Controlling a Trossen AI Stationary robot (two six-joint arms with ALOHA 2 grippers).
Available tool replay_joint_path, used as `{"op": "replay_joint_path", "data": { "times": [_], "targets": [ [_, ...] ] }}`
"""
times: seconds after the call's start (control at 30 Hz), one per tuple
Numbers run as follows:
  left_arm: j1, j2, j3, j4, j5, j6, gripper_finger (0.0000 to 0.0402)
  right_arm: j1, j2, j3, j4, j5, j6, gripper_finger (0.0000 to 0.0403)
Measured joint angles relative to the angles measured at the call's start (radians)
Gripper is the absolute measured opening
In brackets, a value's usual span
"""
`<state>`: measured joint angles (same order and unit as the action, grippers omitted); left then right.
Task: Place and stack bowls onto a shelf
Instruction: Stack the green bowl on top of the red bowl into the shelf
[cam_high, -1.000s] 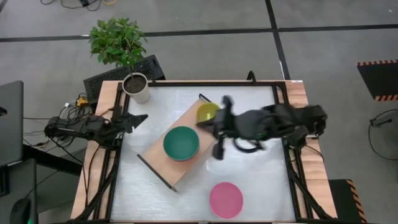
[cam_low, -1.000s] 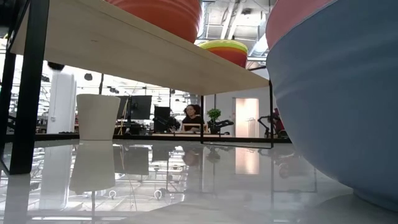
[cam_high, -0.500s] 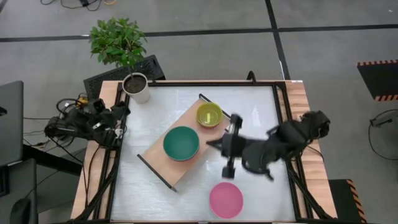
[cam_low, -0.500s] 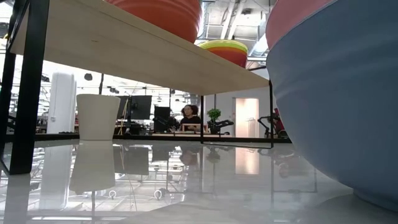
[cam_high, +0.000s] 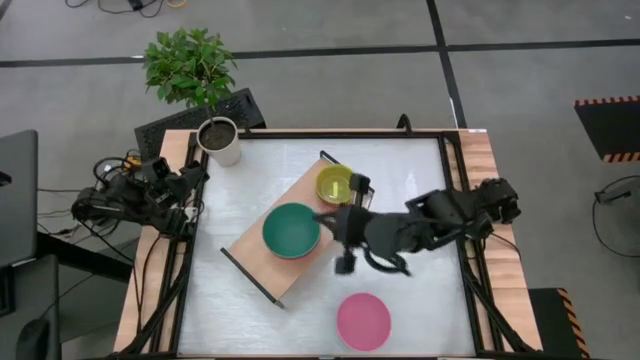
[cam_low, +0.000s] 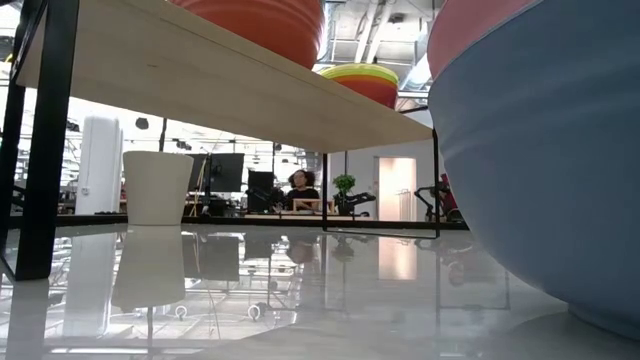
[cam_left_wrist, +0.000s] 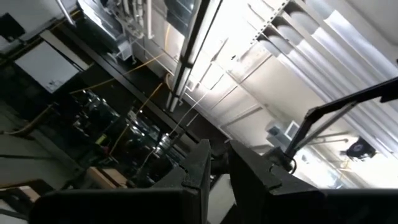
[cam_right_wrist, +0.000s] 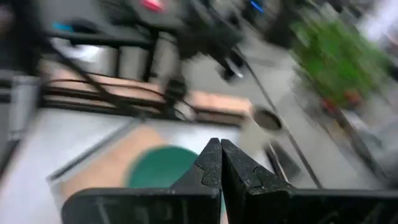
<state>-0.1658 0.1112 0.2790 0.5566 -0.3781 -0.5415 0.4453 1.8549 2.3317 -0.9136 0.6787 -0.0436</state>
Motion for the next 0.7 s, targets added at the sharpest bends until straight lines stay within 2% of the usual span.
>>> {"op": "replay_joint_path", "data": {
  "times": [0.07, 0.17, 0.2, 0.27, 0.4, 0.5, 0.53, 0.6, 0.7],
  "targets": [
    [0.000, 0.000, 0.000, 0.000, -0.001, -0.002, 0.0043, -0.001, -0.036, 0.000, 0.004, -0.175, -0.069, 0.0019],
    [0.000, 0.000, 0.000, -0.001, -0.001, -0.020, 0.0043, -0.050, -0.111, 0.003, -0.020, -0.428, -0.073, 0.0019],
    [0.000, 0.000, 0.000, -0.001, -0.001, -0.020, 0.0043, -0.071, -0.139, 0.003, -0.052, -0.483, -0.064, 0.0019],
    [0.000, 0.000, 0.000, -0.006, -0.003, -0.021, 0.0043, -0.114, -0.178, 0.005, -0.078, -0.523, -0.056, 0.0019],
    [0.000, 0.000, 0.000, -0.013, -0.011, -0.032, 0.0043, -0.181, -0.261, 0.001, -0.329, -0.502, -0.032, 0.0019],
    [0.000, 0.000, 0.000, -0.025, -0.003, -0.033, 0.0043, -0.221, -0.350, 0.001, -0.528, -0.484, 0.119, 0.0020],
    [0.000, 0.000, 0.000, -0.032, -0.003, -0.029, 0.0043, -0.224, -0.381, 0.002, -0.564, -0.448, 0.179, 0.0021],
    [0.000, 0.000, 0.000, -0.047, -0.006, -0.019, 0.0043, -0.205, -0.429, -0.006, -0.581, -0.364, 0.266, 0.0022],
    [0.000, 0.000, 0.000, -0.090, -0.046, -0.008, 0.0043, -0.152, -0.491, -0.097, -0.522, -0.212, 0.295, 0.0021]
  ]
}}
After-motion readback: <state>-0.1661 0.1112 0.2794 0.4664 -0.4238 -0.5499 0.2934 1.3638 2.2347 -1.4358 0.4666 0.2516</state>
